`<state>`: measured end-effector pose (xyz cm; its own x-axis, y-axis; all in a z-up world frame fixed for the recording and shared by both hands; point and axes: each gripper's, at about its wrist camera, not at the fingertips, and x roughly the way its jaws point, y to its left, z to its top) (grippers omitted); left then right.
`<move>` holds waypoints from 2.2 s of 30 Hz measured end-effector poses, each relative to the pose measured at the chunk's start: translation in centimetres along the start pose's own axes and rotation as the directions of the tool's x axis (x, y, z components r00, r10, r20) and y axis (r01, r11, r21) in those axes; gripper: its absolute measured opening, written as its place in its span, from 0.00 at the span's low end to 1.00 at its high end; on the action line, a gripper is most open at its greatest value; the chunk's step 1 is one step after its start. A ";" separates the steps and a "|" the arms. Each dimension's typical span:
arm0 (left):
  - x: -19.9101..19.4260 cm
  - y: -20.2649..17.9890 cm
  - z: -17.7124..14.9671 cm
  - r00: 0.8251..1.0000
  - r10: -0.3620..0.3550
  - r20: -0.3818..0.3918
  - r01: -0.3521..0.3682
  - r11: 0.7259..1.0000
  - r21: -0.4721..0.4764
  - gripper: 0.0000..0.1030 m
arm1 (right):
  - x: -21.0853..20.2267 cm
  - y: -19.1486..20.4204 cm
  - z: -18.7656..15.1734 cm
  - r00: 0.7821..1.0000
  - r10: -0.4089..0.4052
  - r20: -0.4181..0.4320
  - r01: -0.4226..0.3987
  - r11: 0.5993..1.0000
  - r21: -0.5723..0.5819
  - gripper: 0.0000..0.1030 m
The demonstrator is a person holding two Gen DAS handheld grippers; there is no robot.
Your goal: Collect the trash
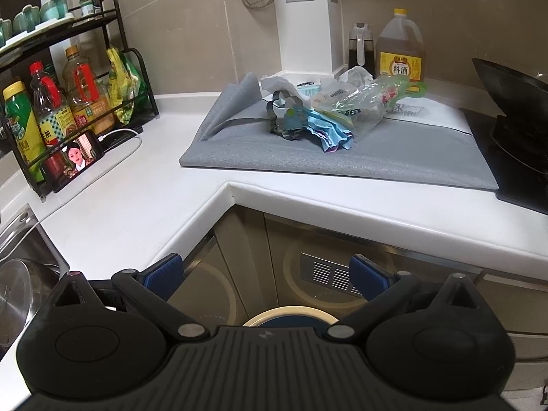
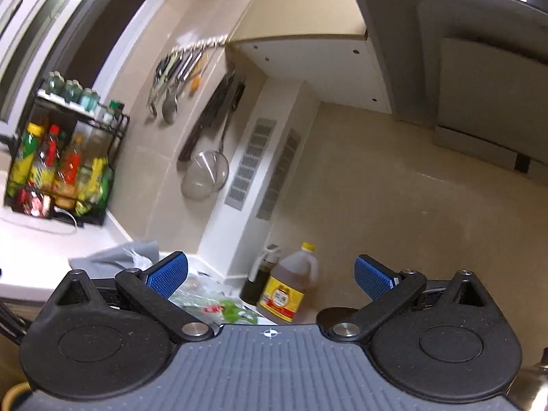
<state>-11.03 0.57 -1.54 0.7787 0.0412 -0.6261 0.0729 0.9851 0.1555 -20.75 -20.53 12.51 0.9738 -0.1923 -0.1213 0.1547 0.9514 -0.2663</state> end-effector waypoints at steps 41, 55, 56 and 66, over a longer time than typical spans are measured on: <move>2.4 2.5 2.3 0.998 0.056 0.008 -0.055 0.998 -0.041 1.00 | 13.1 5.1 -8.5 0.908 0.289 -0.302 -0.112 0.864 0.491 1.00; 4.9 1.9 2.2 0.997 0.059 -0.044 -0.059 0.998 0.001 1.00 | 18.5 4.5 -11.4 0.836 0.283 -0.469 0.017 0.842 0.539 1.00; 5.0 1.8 2.3 0.997 0.060 -0.046 -0.060 0.998 0.004 1.00 | 18.6 4.5 -11.5 0.837 0.281 -0.470 0.018 0.843 0.538 1.00; 5.6 1.5 2.4 0.996 0.068 -0.059 -0.067 0.998 0.015 1.00 | 19.0 4.4 -12.1 0.835 0.281 -0.472 0.020 0.843 0.538 1.00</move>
<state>-5.09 1.91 -3.00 0.7436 0.1175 -0.6582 0.0300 0.9776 0.2084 -3.58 -22.95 -2.52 0.7782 -0.0066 -0.6280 0.2399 0.9273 0.2875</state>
